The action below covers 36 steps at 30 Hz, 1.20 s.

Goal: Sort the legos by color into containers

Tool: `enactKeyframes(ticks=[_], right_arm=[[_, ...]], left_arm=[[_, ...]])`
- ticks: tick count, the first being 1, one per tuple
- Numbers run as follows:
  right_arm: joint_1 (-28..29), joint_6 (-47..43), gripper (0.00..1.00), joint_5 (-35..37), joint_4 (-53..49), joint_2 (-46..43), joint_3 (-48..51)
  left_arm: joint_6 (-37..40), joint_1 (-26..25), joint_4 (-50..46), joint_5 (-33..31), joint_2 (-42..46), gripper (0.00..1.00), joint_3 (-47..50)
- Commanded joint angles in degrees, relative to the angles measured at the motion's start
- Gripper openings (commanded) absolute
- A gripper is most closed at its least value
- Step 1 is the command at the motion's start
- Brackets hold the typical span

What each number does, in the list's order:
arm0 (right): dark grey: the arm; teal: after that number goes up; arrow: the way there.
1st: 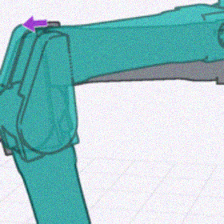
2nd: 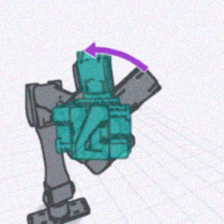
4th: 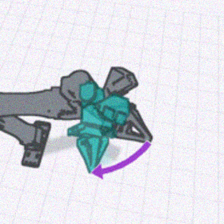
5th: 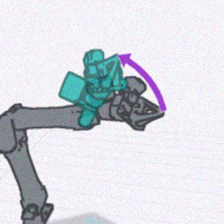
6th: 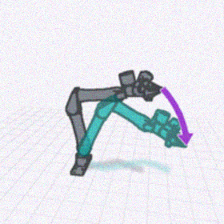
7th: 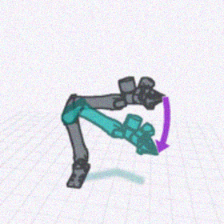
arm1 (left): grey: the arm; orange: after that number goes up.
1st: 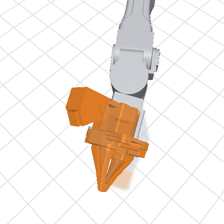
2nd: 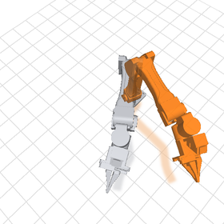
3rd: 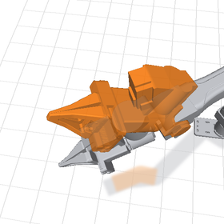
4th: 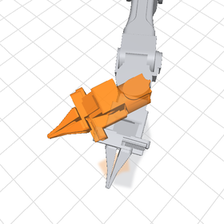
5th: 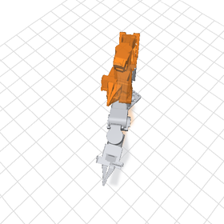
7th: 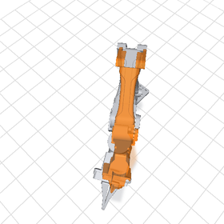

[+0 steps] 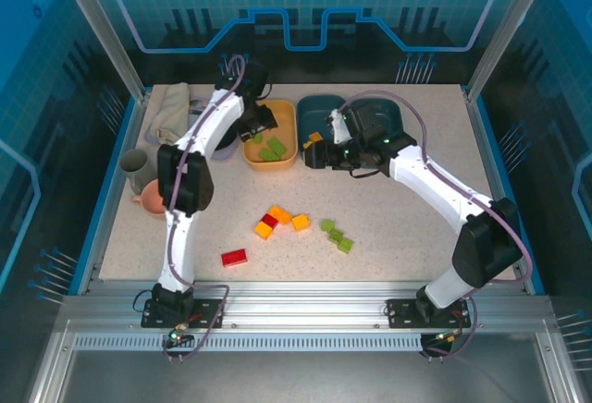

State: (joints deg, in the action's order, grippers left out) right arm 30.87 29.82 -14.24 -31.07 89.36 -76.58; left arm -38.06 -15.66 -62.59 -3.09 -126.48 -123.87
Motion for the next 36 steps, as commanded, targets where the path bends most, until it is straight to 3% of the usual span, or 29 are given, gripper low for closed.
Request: enactKeyframes(ticks=[1, 5, 9, 13, 18, 19, 20, 22, 36], right_arm=[[4.1, -5.4, 0.67, 3.5, -3.5, -3.3, 1.5], [9.8, -8.3, 0.67, 6.4, -4.2, -4.1, 3.5], [19.6, -14.9, 0.67, 8.5, -5.4, -2.2, 2.1], [29.4, -21.0, 0.71, 7.9, -4.1, 2.0, 1.4], [36.1, -26.7, 0.82, 8.5, -4.0, 11.7, -3.8], [36.8, -27.6, 0.83, 8.7, -5.1, 14.3, -6.0], [37.5, -28.4, 0.92, 9.4, -6.3, 17.2, -8.4], [38.3, -29.2, 0.99, 11.2, -7.6, 22.0, -12.3], [39.5, -29.5, 0.99, 19.3, -15.2, 41.2, -29.9]], left_arm=[[-2.9, -0.6, 2.5, 1.7, 13.2, 0.63, 9.2], [-5.1, -0.6, 5.9, 1.4, 28.1, 0.66, 25.8], [-9.0, -0.6, 5.7, -1.0, 45.5, 0.68, 42.4], [-16.9, -0.9, 1.8, -4.5, 64.9, 0.71, 57.8], [-23.4, -0.9, -7.9, -7.5, 83.7, 0.73, 66.6], [-23.8, -0.9, -9.8, -8.1, 85.8, 0.73, 67.0], [-24.4, -0.9, -11.8, -8.8, 87.9, 0.73, 67.3], [-25.0, -0.9, -14.2, -9.7, 90.7, 0.72, 66.7], [-25.6, -0.9, -19.5, -10.5, 97.5, 0.72, 63.6]])
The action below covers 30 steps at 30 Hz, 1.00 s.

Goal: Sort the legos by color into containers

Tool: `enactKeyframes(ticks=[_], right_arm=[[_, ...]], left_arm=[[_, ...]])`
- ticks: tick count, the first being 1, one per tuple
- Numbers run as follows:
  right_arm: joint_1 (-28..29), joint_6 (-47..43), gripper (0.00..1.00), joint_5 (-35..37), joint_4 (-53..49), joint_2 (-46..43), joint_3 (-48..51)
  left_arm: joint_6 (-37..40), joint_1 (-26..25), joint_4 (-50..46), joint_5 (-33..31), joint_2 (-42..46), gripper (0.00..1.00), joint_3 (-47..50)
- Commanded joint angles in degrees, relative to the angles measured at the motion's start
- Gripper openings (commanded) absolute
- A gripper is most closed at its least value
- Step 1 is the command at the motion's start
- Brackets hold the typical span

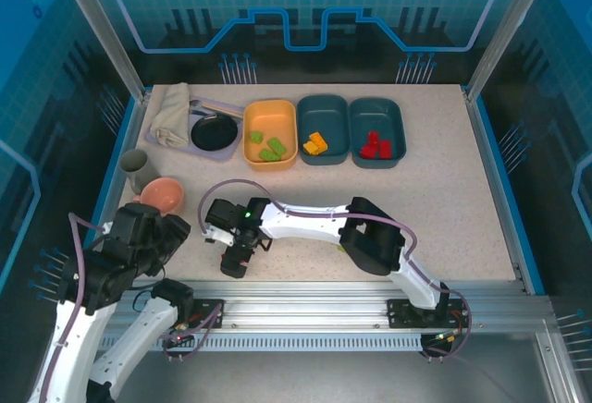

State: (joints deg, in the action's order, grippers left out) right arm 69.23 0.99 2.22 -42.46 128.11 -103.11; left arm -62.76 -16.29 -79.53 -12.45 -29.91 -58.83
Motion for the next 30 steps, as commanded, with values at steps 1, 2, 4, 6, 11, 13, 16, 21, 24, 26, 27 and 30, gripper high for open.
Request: enactKeyframes(ticks=[1, 2, 4, 6, 11, 13, 16, 21, 24, 26, 27, 30], right_arm=[[1.2, -0.6, 0.98, 3.5, -4.6, 3.6, -4.7], [1.3, -0.5, 0.97, 4.5, -5.3, 4.6, -5.9], [1.4, -0.2, 0.95, 5.8, -6.9, 7.0, -7.8], [1.4, 0.6, 0.92, 7.6, -8.4, 8.8, -9.7], [1.2, 2.3, 0.75, 9.6, -10.2, 10.8, -12.3], [0.9, 3.1, 0.66, 9.6, -10.7, 11.3, -12.8], [0.3, 3.9, 0.54, 9.0, -11.0, 11.3, -12.6], [-0.9, 5.7, 0.39, 7.5, -10.6, 10.8, -12.2], [-1.6, 7.0, 0.31, 7.1, -9.2, 8.2, -11.4], [-2.4, 8.0, 0.29, 7.0, -7.6, 5.4, -10.3], [-3.2, 8.8, 0.29, 6.9, -7.2, 2.5, -9.9], [-6.1, 11.3, 0.27, 6.8, -7.0, -3.6, -9.0]], left_arm=[[-0.9, -0.2, -2.7, -1.1, 0.9, 0.72, -1.5], [-0.9, -0.2, -2.8, -0.9, 1.0, 0.72, -1.6], [-1.0, -0.2, -2.9, -0.9, 1.2, 0.72, -1.7], [-1.0, -0.2, -3.0, -1.0, 1.3, 0.72, -1.9], [-1.2, -0.2, -2.9, -0.6, 1.4, 0.71, -1.8], [-1.4, -0.2, -2.6, -0.4, 1.5, 0.71, -1.5], [-1.5, -0.2, -1.9, 0.0, 1.5, 0.71, -1.2], [-0.9, -0.2, -0.1, 1.2, 1.3, 0.71, -0.4], [-0.3, -0.2, 1.6, 2.6, 1.4, 0.71, 0.4], [0.3, -0.3, 2.7, 3.7, 1.4, 0.71, 0.8], [0.7, -0.2, 3.6, 4.6, 1.2, 0.71, 1.1], [3.3, -0.2, 8.7, 9.3, -0.2, 0.71, 2.1]])
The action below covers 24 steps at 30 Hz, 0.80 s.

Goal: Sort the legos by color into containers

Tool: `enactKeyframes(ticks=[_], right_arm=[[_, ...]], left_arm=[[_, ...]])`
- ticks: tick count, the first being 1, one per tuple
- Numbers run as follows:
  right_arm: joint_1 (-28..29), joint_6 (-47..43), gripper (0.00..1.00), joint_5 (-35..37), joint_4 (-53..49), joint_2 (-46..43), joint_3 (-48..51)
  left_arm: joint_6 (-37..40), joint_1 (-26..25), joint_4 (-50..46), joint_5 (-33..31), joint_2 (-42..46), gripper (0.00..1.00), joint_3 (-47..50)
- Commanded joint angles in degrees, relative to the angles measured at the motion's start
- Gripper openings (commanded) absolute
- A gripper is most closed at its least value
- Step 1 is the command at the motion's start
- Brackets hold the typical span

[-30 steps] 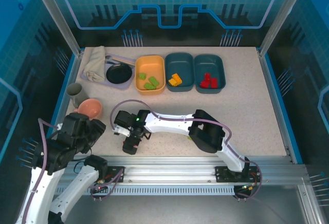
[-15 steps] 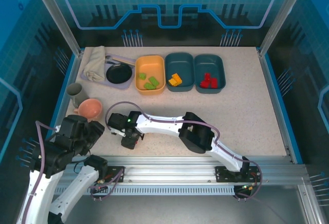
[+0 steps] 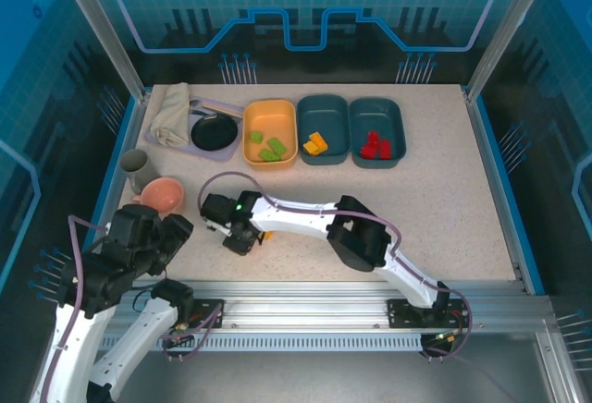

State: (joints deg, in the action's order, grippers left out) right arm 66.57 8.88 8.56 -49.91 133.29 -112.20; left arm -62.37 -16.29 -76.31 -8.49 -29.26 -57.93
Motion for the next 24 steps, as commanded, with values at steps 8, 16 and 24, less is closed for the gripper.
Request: enactKeyframes(ticks=[8, 16, 24], right_arm=[[-19.8, 9.0, 0.27, -2.2, 1.0, -26.0, 9.0], [-43.0, 12.9, 0.28, -3.7, 0.7, -28.6, 12.3], [-56.4, 12.6, 0.29, -10.6, 1.5, -14.2, 1.8]], left_arm=[[6.4, -1.1, 26.0, 18.9, -13.7, 0.72, 3.1], [8.5, -7.4, 39.5, 19.8, -33.4, 0.72, -4.4], [10.3, -10.5, 44.8, 20.7, -53.2, 0.72, -18.0]])
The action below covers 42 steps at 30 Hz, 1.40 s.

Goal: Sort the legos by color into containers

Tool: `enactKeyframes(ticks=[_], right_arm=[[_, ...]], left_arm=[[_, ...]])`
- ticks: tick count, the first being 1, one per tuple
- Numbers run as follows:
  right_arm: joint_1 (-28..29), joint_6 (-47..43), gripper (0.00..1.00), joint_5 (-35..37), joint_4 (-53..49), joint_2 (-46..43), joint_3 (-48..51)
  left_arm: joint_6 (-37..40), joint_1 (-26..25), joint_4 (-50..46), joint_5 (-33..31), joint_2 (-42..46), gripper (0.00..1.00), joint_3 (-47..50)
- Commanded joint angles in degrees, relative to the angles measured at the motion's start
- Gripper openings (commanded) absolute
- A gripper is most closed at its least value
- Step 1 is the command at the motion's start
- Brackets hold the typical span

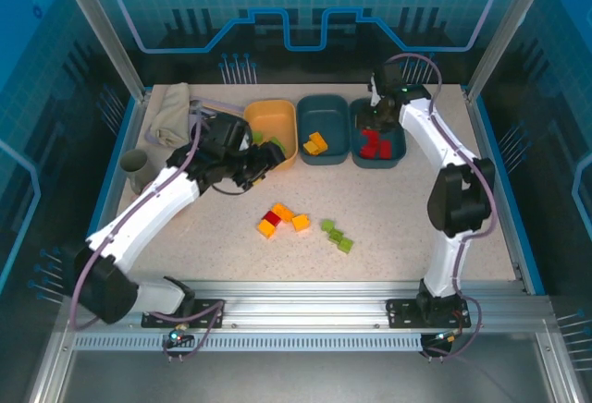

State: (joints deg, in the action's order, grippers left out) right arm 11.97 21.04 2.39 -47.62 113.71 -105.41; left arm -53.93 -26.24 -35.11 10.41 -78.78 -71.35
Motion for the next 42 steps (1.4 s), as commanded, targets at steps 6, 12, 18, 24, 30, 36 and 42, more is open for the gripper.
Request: enactKeyframes(ticks=[6, 12, 18, 24, 30, 36, 42], right_arm=[[-4.5, -0.7, 0.31, -8.8, -5.7, 21.5, -21.9], [-6.0, -0.3, 0.33, -8.9, -11.4, 32.9, -36.8], [-7.1, 1.2, 0.43, -11.7, -10.4, 36.3, -39.5], [-6.7, 0.8, 0.65, -12.3, -10.7, 35.1, -40.8], [-5.2, 0.5, 0.65, -10.0, -10.4, 25.6, -39.4], [-0.9, 2.6, 0.64, -6.2, -3.4, 6.8, -21.8], [4.4, 6.1, 0.64, -4.0, 7.5, -18.0, 9.5]], left_arm=[[2.6, -1.2, 4.8, 2.0, -13.6, 0.72, -13.3], [3.2, -2.5, 4.5, 1.9, -19.7, 0.72, -19.9], [5.0, -4.3, 2.2, 1.5, -24.1, 0.71, -26.9], [6.4, -5.1, -1.2, 0.5, -25.7, 0.71, -30.5], [5.4, -5.2, -5.3, -1.3, -23.9, 0.72, -30.0], [1.1, -5.9, -9.7, -1.0, -21.9, 0.71, -25.9], [-5.1, -8.2, -9.6, 0.6, -19.8, 0.70, -17.4]])
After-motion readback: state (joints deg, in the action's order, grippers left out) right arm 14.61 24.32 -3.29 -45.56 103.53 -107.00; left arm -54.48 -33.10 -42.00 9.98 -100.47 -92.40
